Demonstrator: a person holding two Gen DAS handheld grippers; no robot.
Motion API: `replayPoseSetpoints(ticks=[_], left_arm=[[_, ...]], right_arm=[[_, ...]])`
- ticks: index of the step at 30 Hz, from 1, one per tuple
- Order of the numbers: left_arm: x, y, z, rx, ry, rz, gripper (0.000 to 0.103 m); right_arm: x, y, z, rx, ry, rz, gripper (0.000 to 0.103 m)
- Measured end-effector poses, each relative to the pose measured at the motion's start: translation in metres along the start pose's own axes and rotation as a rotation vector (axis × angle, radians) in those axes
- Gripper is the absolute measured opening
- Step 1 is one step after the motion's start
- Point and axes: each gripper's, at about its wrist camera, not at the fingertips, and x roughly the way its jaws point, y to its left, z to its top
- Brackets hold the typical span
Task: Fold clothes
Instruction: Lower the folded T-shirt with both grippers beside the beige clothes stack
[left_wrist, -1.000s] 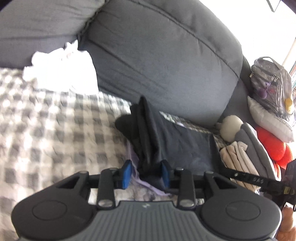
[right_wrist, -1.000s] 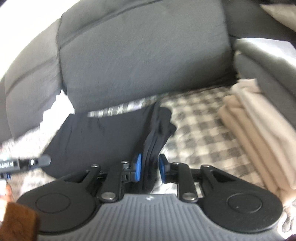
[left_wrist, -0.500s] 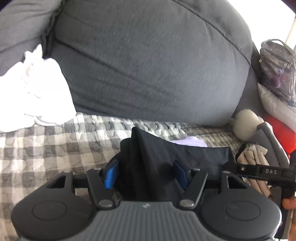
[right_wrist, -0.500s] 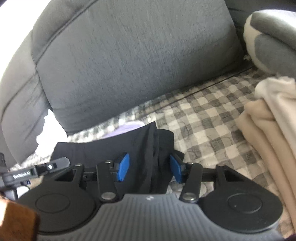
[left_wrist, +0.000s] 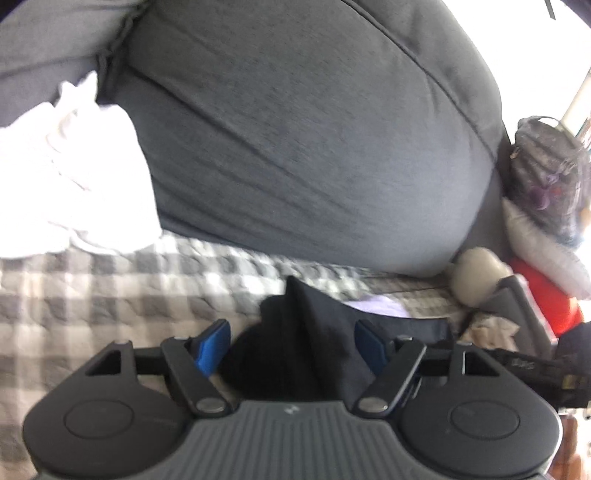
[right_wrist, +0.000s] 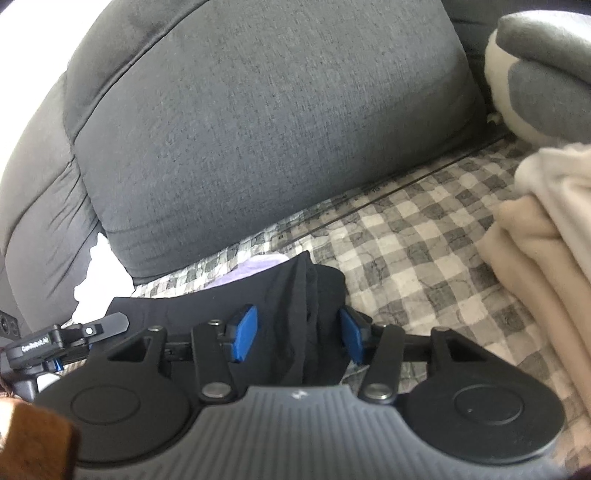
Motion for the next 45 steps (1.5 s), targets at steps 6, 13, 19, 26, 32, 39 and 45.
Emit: replayPoseSetpoints(ticks=[6,13,19,26,32,39,45], left_arm=[[0.0,0.005,0.0,-0.033,0.014,-0.042,0.067],[-0.002,0.008,0.0,-0.047,-0.002,-0.061,0.067],[-0.004,0.01,0.0,-0.059,-0.016,-0.077,0.024],[-0.044,-0.007,0.004,0.016,-0.234,-0.211,0.014],[-0.045,-0.007,0.004,0.015,-0.247,-0.179,0.015],[-0.026,0.026,0.01,-0.128,-0.188,-0.032,0.049],[-0.047,0.003,0.007,0.009,-0.224,-0.039,0.06]], right_arm=[[-0.008,0.0,-0.001,0.004,-0.035,-0.04,0.056],[-0.005,-0.01,-0.006,0.029,-0.01,-0.025,0.067],[-0.012,0.01,-0.004,-0.065,-0.074,-0.035,0.026],[-0.039,0.049,-0.002,-0.248,-0.246,-0.012,0.014],[-0.036,0.052,0.007,-0.305,-0.295,-0.028,0.014],[0.0,0.005,0.001,-0.142,-0.154,-0.11,0.04],[-0.034,0.027,-0.005,-0.192,-0.237,-0.078,0.04]])
